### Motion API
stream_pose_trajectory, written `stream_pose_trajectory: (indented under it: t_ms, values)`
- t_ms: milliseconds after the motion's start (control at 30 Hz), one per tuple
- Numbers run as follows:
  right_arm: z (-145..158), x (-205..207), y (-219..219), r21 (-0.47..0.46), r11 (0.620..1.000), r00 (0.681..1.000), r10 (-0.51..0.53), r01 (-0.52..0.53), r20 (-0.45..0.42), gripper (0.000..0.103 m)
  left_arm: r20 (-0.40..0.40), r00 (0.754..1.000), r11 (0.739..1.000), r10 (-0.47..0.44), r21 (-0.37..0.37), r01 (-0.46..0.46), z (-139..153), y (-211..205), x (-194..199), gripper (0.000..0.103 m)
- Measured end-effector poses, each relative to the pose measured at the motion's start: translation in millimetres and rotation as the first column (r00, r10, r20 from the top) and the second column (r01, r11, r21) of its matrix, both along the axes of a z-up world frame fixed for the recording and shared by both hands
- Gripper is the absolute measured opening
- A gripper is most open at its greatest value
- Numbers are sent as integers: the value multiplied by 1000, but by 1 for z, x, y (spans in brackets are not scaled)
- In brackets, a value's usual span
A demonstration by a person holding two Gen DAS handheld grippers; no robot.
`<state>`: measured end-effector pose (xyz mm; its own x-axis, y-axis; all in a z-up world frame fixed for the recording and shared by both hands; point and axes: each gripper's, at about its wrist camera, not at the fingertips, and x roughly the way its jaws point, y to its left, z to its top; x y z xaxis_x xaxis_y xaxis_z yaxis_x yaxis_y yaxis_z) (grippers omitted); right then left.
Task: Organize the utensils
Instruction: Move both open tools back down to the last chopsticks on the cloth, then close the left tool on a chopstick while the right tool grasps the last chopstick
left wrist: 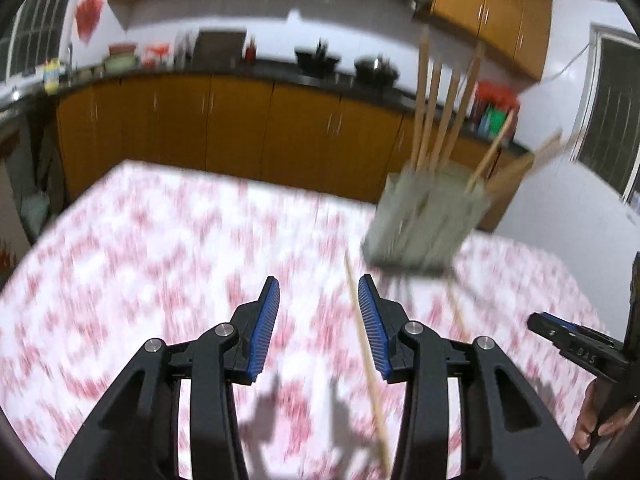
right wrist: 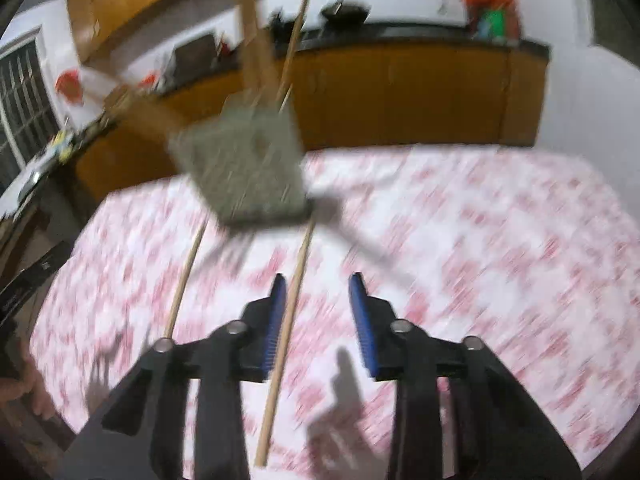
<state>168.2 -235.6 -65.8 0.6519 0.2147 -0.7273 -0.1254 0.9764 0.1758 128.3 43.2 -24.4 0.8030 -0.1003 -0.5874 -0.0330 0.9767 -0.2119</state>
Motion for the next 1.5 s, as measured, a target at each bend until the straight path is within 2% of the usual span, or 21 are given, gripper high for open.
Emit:
stream_pose_trajectory:
  t_ms: [100,333,433,600,933,1067,1333,1500]
  values:
    - [-25,-10,19,-17,999,998,40,-41,-52,22,-65,998,1000,-21,10,22,-22,-5,-1,42]
    - [-47,-20,32,-54,996,994,60,-65,-88,22,-114,991,997,-66,21,69,-43,-16,-8,42]
    - [-54,-13,33,-77,995,993,56,-64,-102,13,-126,989,996,-83,16,86,-46,-22,-7,42]
    - [-54,2,19,-105,994,997,2,-11,-83,9,-150,982,993,-111,18,115,-53,-33,-2,41]
    - [-56,41,-22,-142,982,990,-135,127,-44,9,-191,969,986,-157,33,166,-62,-58,7,41]
    - [-58,42,-27,-148,979,989,-145,141,-16,9,-207,965,984,-165,38,176,-66,-62,9,41]
    - [-58,46,-33,-123,982,989,-148,144,-20,9,-228,957,980,-177,46,193,-71,-67,9,41]
    - [-57,46,-33,-121,982,989,-148,144,-20,9,-240,955,979,-174,62,194,-73,-68,10,36]
